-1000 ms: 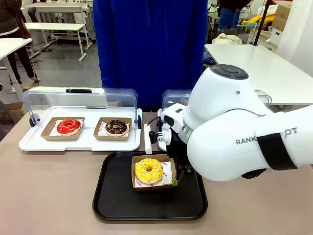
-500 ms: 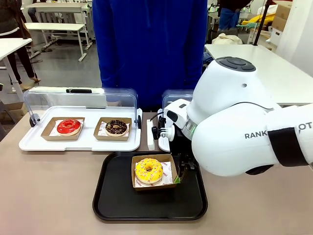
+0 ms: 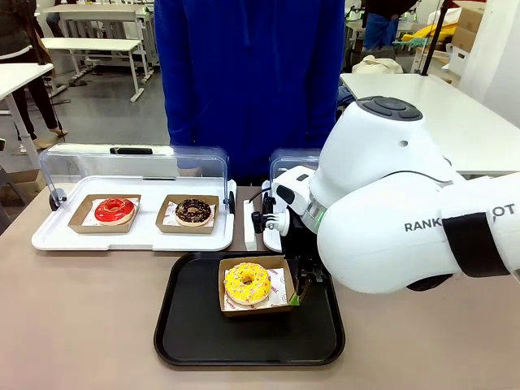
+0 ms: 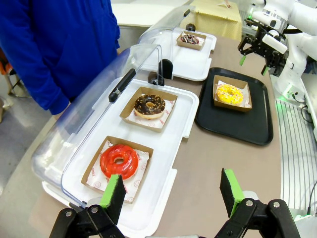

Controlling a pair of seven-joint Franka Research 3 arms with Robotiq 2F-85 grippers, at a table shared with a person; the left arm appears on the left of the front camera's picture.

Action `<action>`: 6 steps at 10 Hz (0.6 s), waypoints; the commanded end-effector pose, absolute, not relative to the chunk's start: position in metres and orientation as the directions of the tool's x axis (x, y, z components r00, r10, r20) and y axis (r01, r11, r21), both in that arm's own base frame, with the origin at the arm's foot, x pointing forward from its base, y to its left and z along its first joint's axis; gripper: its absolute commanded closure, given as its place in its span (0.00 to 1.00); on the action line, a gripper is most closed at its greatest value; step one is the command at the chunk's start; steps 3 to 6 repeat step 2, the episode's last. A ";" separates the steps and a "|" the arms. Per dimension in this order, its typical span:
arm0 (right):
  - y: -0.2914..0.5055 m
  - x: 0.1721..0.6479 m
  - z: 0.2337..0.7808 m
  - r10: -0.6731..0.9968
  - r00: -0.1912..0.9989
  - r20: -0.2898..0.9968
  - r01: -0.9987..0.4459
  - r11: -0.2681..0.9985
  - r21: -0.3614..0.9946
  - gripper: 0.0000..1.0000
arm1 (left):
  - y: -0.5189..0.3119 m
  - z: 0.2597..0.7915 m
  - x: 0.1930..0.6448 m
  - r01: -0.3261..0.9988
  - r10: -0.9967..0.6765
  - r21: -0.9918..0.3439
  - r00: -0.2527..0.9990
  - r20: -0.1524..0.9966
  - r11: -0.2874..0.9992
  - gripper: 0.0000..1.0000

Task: Move the third donut from the left to the tray.
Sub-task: Pick up the Paper togo box containing the Donut indicated by the person and place it on the Handle tray.

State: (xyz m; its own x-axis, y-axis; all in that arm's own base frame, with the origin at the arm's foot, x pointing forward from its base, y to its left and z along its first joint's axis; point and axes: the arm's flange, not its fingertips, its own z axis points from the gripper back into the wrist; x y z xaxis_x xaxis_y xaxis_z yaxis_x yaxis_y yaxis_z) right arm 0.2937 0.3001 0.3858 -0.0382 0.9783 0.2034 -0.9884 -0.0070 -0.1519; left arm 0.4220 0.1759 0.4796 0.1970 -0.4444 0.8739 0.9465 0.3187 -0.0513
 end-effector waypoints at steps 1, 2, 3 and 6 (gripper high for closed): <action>0.303 0.294 0.384 0.977 -0.042 0.207 -0.987 -0.008 -0.162 0.00 | 0.174 0.482 0.422 0.950 -0.437 -0.042 0.180 0.881 0.308 0.00; 0.303 0.294 0.384 0.977 -0.042 0.207 -0.987 -0.008 -0.162 0.00 | 0.174 0.482 0.422 0.950 -0.437 -0.042 0.180 0.881 0.308 0.00; 0.303 0.294 0.384 0.977 -0.042 0.207 -0.987 -0.008 -0.162 0.00 | 0.174 0.482 0.422 0.950 -0.437 -0.042 0.180 0.881 0.308 0.00; 0.303 0.294 0.384 0.977 -0.042 0.207 -0.987 -0.008 -0.162 0.00 | 0.174 0.482 0.422 0.950 -0.437 -0.042 0.180 0.881 0.308 0.00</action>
